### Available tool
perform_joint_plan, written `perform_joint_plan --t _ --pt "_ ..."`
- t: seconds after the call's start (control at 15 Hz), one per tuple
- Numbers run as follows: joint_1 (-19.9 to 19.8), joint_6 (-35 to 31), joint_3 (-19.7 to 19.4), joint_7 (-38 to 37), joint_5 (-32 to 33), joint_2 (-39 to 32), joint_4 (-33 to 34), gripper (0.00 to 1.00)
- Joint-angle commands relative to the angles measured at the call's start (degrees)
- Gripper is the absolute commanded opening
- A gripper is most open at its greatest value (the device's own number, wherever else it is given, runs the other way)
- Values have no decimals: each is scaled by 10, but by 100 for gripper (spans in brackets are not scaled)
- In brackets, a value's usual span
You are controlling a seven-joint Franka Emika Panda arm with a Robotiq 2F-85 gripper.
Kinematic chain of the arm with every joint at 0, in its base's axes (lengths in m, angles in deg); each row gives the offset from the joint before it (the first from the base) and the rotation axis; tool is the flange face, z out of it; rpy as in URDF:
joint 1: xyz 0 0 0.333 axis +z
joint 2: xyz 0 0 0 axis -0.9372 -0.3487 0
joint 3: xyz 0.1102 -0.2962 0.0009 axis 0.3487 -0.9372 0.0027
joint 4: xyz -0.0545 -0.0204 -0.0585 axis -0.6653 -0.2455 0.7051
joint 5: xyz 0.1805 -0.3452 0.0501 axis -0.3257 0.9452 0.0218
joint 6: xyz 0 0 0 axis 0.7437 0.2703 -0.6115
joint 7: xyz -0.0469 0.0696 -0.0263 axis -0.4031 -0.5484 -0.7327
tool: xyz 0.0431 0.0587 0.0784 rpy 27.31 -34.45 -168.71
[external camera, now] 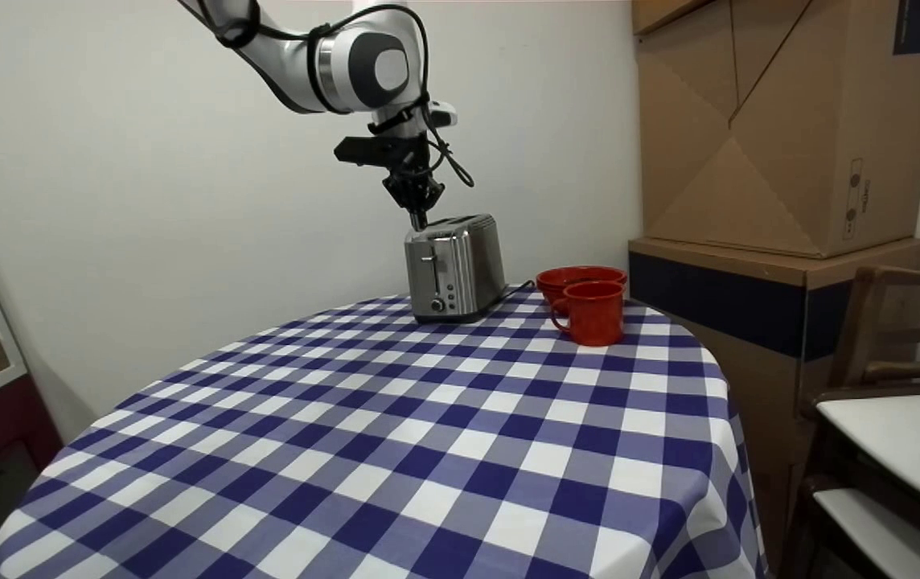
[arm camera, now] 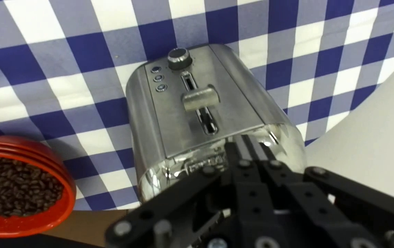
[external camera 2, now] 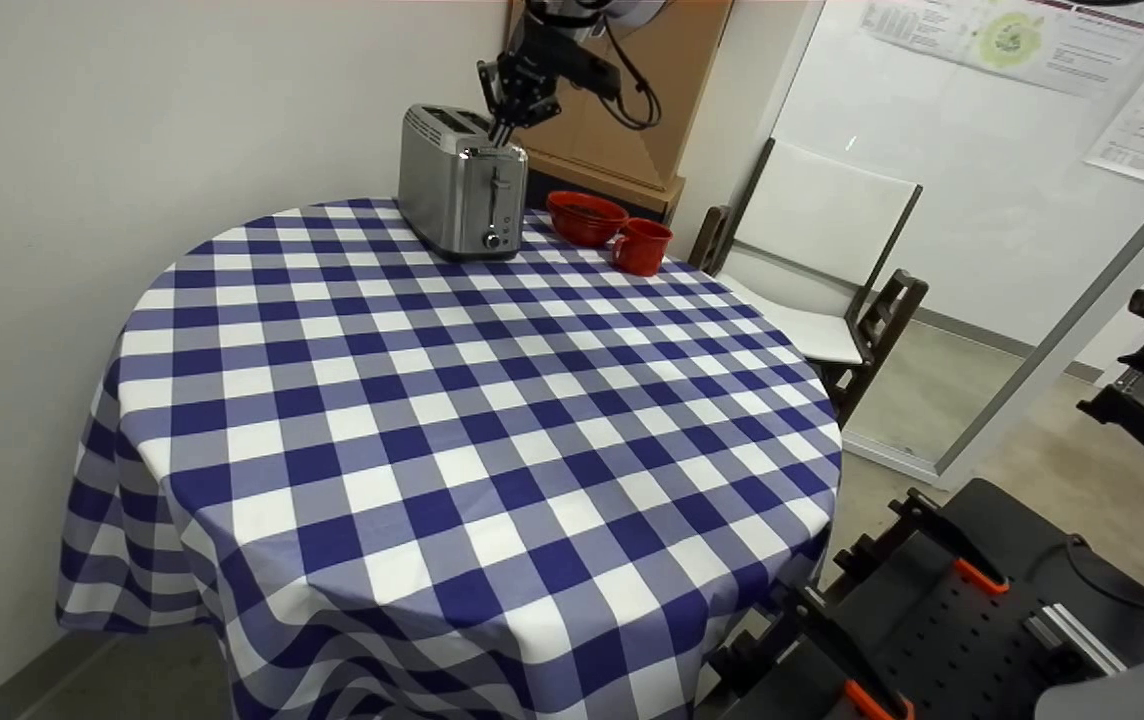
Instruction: Push the lever on the toaster downwards.
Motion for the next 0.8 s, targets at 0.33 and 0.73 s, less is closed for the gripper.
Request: perform_joint_plan --t 0.33,0.73 --pt "7 59 -14 -16 47 -90 126 2" --pt "7 7 -9 -18 43 -154 177 2"
